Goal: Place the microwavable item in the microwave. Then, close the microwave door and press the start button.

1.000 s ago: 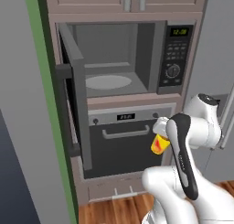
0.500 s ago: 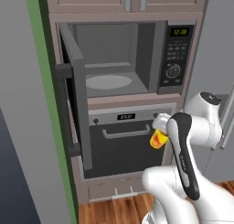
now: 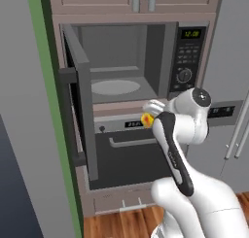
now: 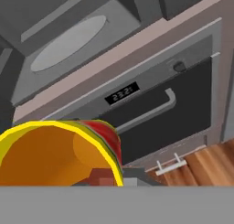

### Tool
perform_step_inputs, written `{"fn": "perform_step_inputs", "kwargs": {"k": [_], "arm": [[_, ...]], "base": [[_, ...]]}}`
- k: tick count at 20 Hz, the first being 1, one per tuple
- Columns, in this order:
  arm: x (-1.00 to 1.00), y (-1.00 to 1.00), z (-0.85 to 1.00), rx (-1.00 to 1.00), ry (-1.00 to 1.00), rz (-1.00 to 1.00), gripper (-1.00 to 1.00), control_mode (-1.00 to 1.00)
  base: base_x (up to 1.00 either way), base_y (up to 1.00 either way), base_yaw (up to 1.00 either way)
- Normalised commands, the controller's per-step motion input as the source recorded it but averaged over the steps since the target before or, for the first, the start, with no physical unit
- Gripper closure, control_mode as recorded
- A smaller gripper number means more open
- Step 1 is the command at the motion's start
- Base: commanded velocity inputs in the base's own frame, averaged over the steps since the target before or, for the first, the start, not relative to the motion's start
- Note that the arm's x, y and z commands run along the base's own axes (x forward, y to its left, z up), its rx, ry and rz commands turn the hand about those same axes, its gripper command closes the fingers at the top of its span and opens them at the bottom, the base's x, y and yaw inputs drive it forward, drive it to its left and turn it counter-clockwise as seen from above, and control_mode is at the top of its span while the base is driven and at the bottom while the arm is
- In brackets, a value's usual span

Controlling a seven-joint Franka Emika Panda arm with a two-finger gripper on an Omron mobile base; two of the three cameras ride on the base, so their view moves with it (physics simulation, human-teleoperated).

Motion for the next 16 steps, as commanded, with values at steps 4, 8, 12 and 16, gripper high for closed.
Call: {"fn": "perform_step_inputs", "kwargs": {"k": [4, 8, 12, 16], "arm": [[0.76, 0.22, 0.62, 0.00, -0.07, -0.03, 1.00, -1.00], [0.90, 0.34, 0.31, -0.01, -0.06, -0.17, 1.00, -1.00], [0.97, 0.29, 0.29, 0.00, -0.01, -0.17, 1.00, -1.00], [0.89, 0.24, 0.01, 0.00, 0.00, -0.11, 1.00, -1.00]], "base": [[0.00, 0.00, 0.00], [0.00, 0.00, 0.00], [0.00, 0.00, 0.00], [0.00, 0.00, 0.00]]}}
